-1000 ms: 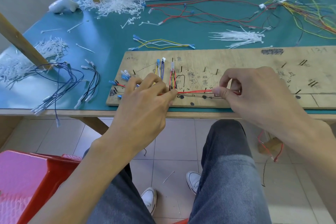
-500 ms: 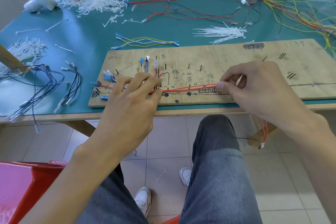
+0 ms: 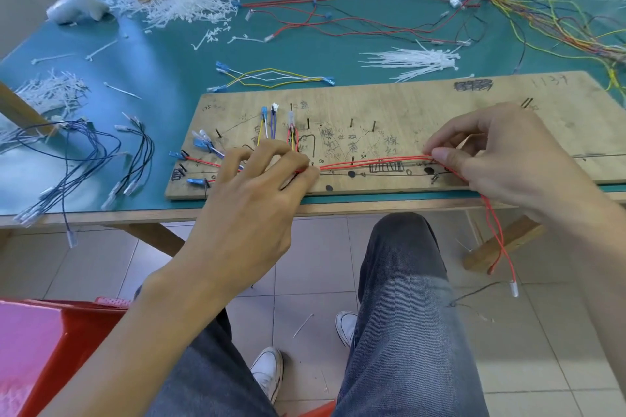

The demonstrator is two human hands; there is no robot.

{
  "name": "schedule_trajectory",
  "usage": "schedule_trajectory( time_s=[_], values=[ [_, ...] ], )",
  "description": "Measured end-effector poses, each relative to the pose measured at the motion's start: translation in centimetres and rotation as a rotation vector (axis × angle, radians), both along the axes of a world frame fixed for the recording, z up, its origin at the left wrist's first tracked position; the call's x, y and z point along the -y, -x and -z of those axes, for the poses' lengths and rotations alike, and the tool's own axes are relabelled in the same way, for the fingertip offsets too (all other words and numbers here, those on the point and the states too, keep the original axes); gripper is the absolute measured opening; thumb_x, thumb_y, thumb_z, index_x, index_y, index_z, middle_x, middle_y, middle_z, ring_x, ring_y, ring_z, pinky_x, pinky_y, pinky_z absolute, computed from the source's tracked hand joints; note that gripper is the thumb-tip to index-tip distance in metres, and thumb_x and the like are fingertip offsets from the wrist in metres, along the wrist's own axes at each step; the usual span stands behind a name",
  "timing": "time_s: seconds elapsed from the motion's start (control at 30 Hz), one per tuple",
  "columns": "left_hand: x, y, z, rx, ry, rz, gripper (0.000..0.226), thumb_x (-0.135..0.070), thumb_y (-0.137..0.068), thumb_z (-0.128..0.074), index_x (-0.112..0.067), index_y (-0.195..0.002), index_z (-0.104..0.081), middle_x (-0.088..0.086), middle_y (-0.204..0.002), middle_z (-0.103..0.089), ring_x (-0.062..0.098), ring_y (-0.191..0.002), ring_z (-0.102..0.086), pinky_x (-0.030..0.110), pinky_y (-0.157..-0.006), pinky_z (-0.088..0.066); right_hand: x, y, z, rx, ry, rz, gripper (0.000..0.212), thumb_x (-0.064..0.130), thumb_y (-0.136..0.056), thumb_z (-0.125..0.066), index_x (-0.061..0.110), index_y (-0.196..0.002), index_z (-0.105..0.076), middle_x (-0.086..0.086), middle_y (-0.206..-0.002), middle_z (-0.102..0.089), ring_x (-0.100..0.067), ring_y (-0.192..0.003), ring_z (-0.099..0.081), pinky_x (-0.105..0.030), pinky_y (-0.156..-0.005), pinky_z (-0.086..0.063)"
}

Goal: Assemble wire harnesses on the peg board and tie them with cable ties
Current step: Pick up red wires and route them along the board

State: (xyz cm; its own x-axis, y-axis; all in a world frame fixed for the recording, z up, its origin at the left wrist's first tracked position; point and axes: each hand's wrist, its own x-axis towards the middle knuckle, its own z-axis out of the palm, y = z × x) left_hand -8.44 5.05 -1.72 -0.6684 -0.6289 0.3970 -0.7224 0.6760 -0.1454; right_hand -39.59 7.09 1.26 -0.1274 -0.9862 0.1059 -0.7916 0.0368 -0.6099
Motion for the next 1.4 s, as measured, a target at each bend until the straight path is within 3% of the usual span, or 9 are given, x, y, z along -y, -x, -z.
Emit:
schedule_trajectory(
  time_s=[0.2, 0.47, 0.67, 0.8, 0.9, 1.0, 1.1, 1.23, 1.4],
  values=[
    [0.0, 1.2, 0.1, -0.023, -0.07, -0.036, 0.049, -0.007, -0.085, -0.066, -0.017, -0.133, -0.065, 0.002, -0.131, -0.058, 0.03, -0.125, -0.049, 0.045, -0.095, -0.039, -0.3, -0.5, -0.3, -0.075, -0.023, 0.056, 0.027, 0.009, -0.089, -0.078, 0.033, -0.077, -0.081, 0.017, -0.061, -0.064, 0.003, -0.062, -0.06, -0.004, -0.053, -0.036],
    [-0.4, 1.9, 0.2, 0.059, -0.066, -0.018, 0.057, -0.006, -0.081, -0.058, -0.015, -0.137, -0.059, -0.001, -0.14, -0.054, 0.029, -0.127, -0.046, 0.042, -0.096, -0.033, -1.7, -1.3, -0.5, -0.179, 0.015, 0.108, 0.015, 0.018, -0.085, -0.081, 0.032, -0.082, -0.079, 0.014, -0.061, -0.067, -0.007, -0.062, -0.065, -0.03, -0.072, -0.054],
    [-0.5, 2.6, 0.0, 0.074, -0.066, -0.039, 0.051, -0.008, -0.08, -0.061, -0.012, -0.13, -0.062, 0.0, -0.123, -0.057, 0.028, -0.12, -0.047, 0.042, -0.093, -0.034, -3.2, -1.4, -0.5, 0.009, -0.168, 0.102, 0.016, 0.017, -0.101, -0.064, 0.031, -0.101, -0.072, 0.007, -0.049, -0.067, -0.011, -0.038, -0.065, -0.012, -0.04, -0.045],
    [-0.6, 2.9, -0.2, 0.092, -0.086, -0.05, 0.05, -0.009, -0.08, -0.062, -0.011, -0.13, -0.063, 0.001, -0.12, -0.057, 0.028, -0.118, -0.047, 0.041, -0.092, -0.035, -4.7, -1.1, -0.7, 0.047, -0.24, 0.063, 0.027, 0.02, -0.1, -0.068, 0.042, -0.115, -0.065, 0.007, -0.054, -0.07, -0.014, -0.041, -0.067, -0.018, -0.043, -0.05],
    [-0.7, 3.1, -0.3, 0.098, -0.113, -0.064, 0.05, -0.009, -0.081, -0.063, -0.01, -0.131, -0.063, 0.001, -0.121, -0.057, 0.029, -0.118, -0.049, 0.042, -0.091, -0.039, -5.1, -1.3, -0.4, -0.228, -0.175, 0.058, 0.029, 0.031, -0.097, -0.069, 0.042, -0.124, -0.069, 0.012, -0.052, -0.067, -0.004, -0.054, -0.066, -0.029, -0.052, -0.05],
    [-0.9, 3.3, -0.5, 0.101, -0.129, -0.079, 0.049, -0.009, -0.081, -0.06, -0.01, -0.129, -0.062, 0.001, -0.12, -0.057, 0.029, -0.117, -0.049, 0.041, -0.09, -0.041, -5.3, -1.5, -0.4, -0.479, -0.13, 0.119, 0.042, 0.053, -0.089, -0.055, 0.041, -0.125, -0.073, 0.007, -0.066, -0.065, -0.028, -0.071, -0.063, -0.031, -0.057, -0.045],
    [-0.9, 3.3, -0.7, 0.089, -0.148, -0.083, 0.047, -0.01, -0.081, -0.062, -0.012, -0.129, -0.063, -0.001, -0.119, -0.057, 0.026, -0.117, -0.047, 0.039, -0.09, -0.039, -5.0, -2.1, -1.1, -0.527, -0.088, 0.105, 0.047, 0.056, -0.086, -0.047, 0.032, -0.106, -0.082, -0.001, -0.072, -0.066, -0.031, -0.069, -0.056, -0.025, -0.052, -0.026],
    [-0.6, 3.4, -0.9, 0.075, -0.181, -0.079, 0.042, -0.012, -0.082, -0.063, -0.015, -0.124, -0.065, -0.004, -0.115, -0.058, 0.024, -0.116, -0.048, 0.038, -0.09, -0.04, -3.9, -3.1, -2.4, -0.593, -0.062, 0.109, 0.043, 0.059, -0.093, -0.05, 0.031, -0.108, -0.078, 0.003, -0.097, -0.066, -0.032, -0.094, -0.065, -0.037, -0.068, -0.049],
    [-0.4, 3.3, -1.2, 0.065, -0.207, -0.066, 0.04, -0.012, -0.08, -0.061, -0.018, -0.12, -0.065, -0.007, -0.111, -0.057, 0.022, -0.111, -0.047, 0.037, -0.086, -0.038, -1.2, -3.6, -1.8, -0.482, -0.074, -0.019, 0.016, 0.04, -0.098, -0.066, 0.032, -0.106, -0.077, 0.01, -0.098, -0.061, -0.024, -0.096, -0.062, -0.04, -0.078, -0.052]
  ],
)
